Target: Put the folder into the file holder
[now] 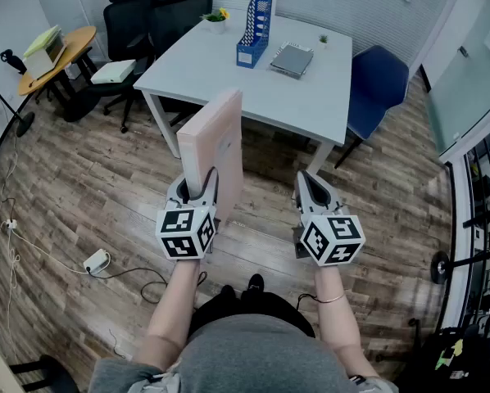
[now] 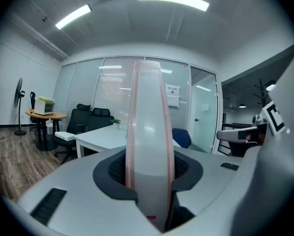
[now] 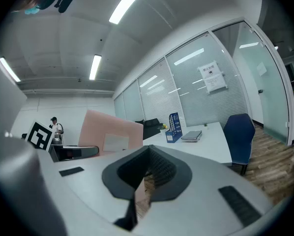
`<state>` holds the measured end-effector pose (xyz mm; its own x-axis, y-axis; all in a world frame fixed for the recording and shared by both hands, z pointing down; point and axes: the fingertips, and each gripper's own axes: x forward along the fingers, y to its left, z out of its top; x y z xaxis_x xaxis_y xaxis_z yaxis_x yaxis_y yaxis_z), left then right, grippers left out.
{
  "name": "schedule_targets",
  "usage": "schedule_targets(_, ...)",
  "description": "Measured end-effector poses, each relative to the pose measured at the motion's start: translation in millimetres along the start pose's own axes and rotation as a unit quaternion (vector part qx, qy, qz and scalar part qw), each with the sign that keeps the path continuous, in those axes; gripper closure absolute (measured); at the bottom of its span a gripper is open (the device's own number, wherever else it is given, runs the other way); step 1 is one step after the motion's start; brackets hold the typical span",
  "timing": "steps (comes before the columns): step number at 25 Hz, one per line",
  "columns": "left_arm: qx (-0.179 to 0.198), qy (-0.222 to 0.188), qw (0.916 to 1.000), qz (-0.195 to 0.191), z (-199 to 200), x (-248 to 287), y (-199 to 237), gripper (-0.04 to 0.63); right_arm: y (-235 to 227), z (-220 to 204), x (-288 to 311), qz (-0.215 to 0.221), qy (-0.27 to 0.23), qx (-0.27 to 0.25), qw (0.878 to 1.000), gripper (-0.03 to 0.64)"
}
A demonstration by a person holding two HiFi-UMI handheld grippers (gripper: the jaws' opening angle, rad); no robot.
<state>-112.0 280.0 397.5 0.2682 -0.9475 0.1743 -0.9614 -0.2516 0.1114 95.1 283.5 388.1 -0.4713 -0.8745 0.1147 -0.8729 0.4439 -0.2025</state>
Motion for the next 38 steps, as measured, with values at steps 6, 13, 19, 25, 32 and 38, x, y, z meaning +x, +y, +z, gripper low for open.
schedule_targets(6,0.001,-0.002,1.0000,0.006,2.0,16.5,-2.7,0.443,-11.7,0.7,10.2,0.016,-0.001,0.001,1.000,0.612)
schedule_targets(13,0.003,-0.012,0.9998,0.019,14.2,27.9,-7.0,0.443,-23.3,0.3,16.1,0.030,-0.002,0.012,0.999,0.614)
schedule_targets(19,0.002,-0.021,0.9995,0.025,30.6,52.2,3.0,0.443,-35.6,5.1,38.4,0.036,-0.007,0.023,0.999,0.617)
schedule_targets(25,0.002,-0.039,0.9990,0.021,54.1,104.0,28.5,0.443,-53.8,13.8,94.5,0.033,-0.010,0.030,0.999,0.617)
schedule_targets(32,-0.007,-0.064,0.9978,0.013,100.5,196.1,77.2,0.446,-84.9,39.4,189.9,0.019,-0.016,0.037,0.999,0.617)
schedule_targets(38,-0.007,-0.086,0.9962,-0.002,146.1,264.6,118.7,0.446,-97.0,56.4,273.5,0.009,-0.015,0.051,0.999,0.615)
